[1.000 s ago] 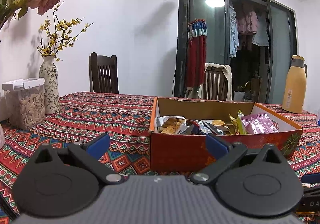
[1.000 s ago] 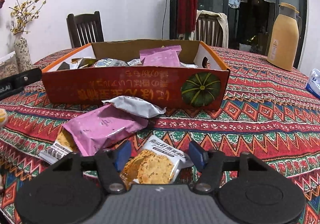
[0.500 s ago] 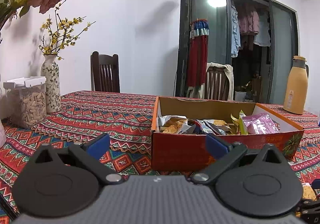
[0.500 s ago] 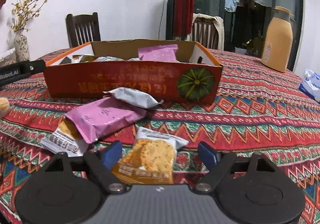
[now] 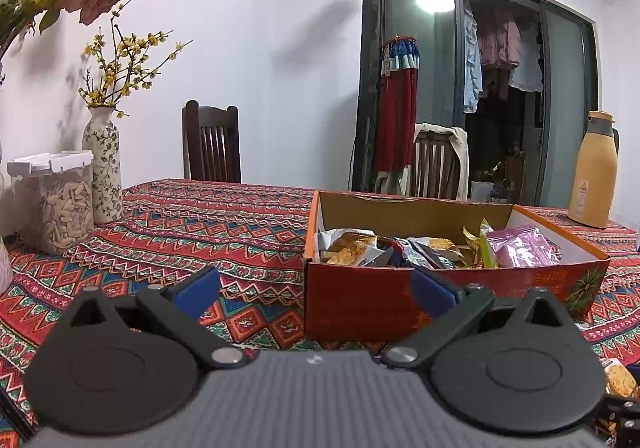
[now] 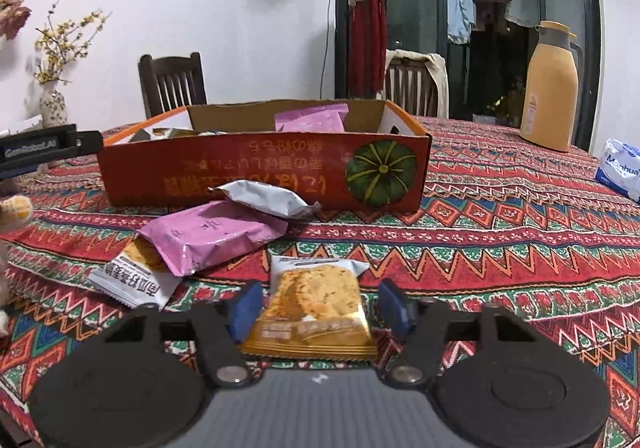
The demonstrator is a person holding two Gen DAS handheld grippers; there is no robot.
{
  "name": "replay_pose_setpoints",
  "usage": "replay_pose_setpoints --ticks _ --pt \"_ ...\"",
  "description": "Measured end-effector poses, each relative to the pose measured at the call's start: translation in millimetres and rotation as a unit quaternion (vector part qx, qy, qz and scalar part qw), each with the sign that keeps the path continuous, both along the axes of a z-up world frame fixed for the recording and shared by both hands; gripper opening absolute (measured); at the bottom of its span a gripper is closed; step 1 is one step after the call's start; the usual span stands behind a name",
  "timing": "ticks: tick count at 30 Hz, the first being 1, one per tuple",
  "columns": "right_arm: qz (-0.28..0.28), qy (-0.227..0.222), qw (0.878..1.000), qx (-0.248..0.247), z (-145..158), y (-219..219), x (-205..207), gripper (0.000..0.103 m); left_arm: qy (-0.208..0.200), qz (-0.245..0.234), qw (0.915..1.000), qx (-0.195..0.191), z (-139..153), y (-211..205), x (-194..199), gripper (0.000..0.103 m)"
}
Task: Organize snacks
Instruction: 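Grasp a golden cookie packet from the pile with the right tool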
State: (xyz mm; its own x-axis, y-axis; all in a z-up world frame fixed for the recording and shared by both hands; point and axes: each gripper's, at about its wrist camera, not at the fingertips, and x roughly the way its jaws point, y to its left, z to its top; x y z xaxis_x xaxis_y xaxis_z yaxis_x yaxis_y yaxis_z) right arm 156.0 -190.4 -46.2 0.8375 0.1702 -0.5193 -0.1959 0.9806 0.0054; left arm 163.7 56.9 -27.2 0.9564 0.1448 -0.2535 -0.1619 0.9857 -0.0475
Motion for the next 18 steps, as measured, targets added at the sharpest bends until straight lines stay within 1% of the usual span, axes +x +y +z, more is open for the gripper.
replay_pose_setpoints --ticks 3,6,15,18 --pt "0.002 -0.007 1.0 0.006 0 -2 -3 0.047 0.002 0.002 1.0 -0.001 0 0 1 0.103" --pt "0.005 -0.011 1.0 0.013 -1 -3 -4 0.044 0.004 0.004 1.0 -0.002 -1 1 1 0.103" --pt "0.009 -0.015 0.999 0.036 0 -8 -4 0.041 0.014 0.005 0.9999 -0.005 -1 1 4 0.103" --pt "0.009 -0.026 0.999 0.042 5 -11 -8 0.041 0.02 0.012 0.9997 0.0 0 -1 3 0.103"
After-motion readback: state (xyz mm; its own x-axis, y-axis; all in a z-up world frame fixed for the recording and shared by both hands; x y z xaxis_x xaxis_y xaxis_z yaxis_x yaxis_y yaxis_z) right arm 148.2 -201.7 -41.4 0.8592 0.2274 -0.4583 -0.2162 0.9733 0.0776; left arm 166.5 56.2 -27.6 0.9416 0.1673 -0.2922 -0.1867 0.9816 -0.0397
